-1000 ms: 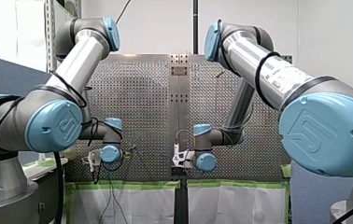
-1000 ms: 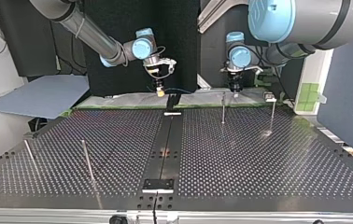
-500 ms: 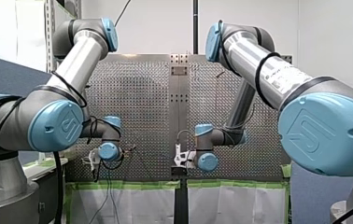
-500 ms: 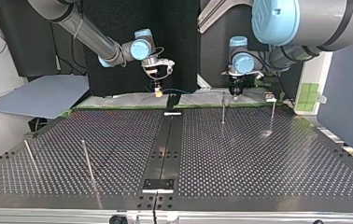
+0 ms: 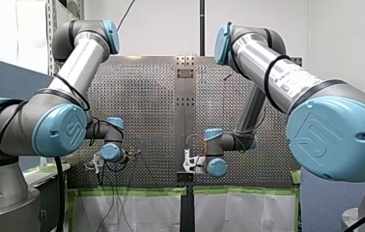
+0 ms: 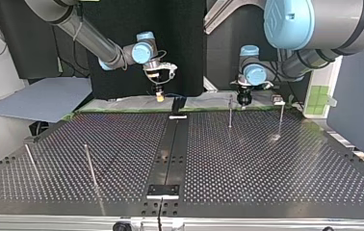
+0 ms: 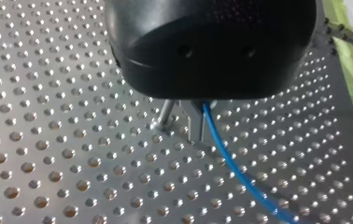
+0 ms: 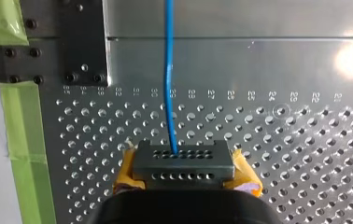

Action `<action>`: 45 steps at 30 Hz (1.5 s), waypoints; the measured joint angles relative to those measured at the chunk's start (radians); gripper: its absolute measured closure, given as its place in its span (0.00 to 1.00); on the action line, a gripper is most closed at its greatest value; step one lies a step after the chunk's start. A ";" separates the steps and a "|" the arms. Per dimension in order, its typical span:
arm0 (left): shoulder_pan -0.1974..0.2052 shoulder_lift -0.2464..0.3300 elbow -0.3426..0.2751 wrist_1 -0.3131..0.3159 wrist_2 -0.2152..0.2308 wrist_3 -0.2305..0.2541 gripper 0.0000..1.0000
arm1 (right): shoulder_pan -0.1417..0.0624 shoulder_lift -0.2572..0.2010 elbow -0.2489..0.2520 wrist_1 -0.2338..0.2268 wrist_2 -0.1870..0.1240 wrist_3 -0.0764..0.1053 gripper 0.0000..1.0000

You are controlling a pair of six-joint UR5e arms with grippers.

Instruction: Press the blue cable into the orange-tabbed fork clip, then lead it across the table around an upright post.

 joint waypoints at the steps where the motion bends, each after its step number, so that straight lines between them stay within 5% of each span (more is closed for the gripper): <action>1: 0.002 0.000 0.003 -0.003 0.001 -0.001 0.98 | -0.002 0.000 -0.001 0.001 0.000 0.000 1.00; 15: 0.034 0.000 0.014 -0.004 0.002 -0.003 0.98 | -0.023 0.000 -0.061 0.066 0.000 -0.012 1.00; 17: 0.036 0.000 0.014 -0.004 0.002 -0.002 0.92 | -0.024 0.000 -0.066 0.078 -0.001 -0.014 1.00; 19: 0.037 0.000 0.013 -0.004 0.002 0.000 0.77 | -0.026 0.000 -0.068 0.084 -0.001 -0.016 1.00; 20: 0.038 0.000 0.013 -0.003 0.002 0.002 0.77 | -0.027 0.000 -0.068 0.085 -0.001 -0.017 1.00; 22: 0.038 0.000 0.013 -0.004 0.000 0.008 0.55 | -0.028 0.000 -0.069 0.089 -0.002 -0.019 1.00; 23: 0.038 0.000 0.013 -0.004 -0.001 0.011 0.55 | -0.029 0.000 -0.069 0.090 -0.002 -0.020 1.00; 25: 0.039 0.000 0.013 -0.006 -0.001 0.015 0.25 | -0.031 0.000 -0.069 0.091 -0.002 -0.021 1.00; 26: 0.040 0.000 0.013 -0.007 0.000 0.016 0.25 | -0.031 0.001 -0.069 0.091 -0.001 -0.021 1.00; 27: 0.040 0.000 0.013 -0.010 0.001 0.019 0.06 | -0.031 0.001 -0.069 0.091 -0.001 -0.021 1.00; 28: 0.040 0.000 0.013 -0.013 0.002 0.021 0.00 | -0.032 0.001 -0.069 0.091 -0.001 -0.021 1.00; 45: 0.037 0.001 0.013 -0.096 0.038 0.040 0.00 | -0.032 0.000 -0.070 0.088 0.000 -0.022 1.00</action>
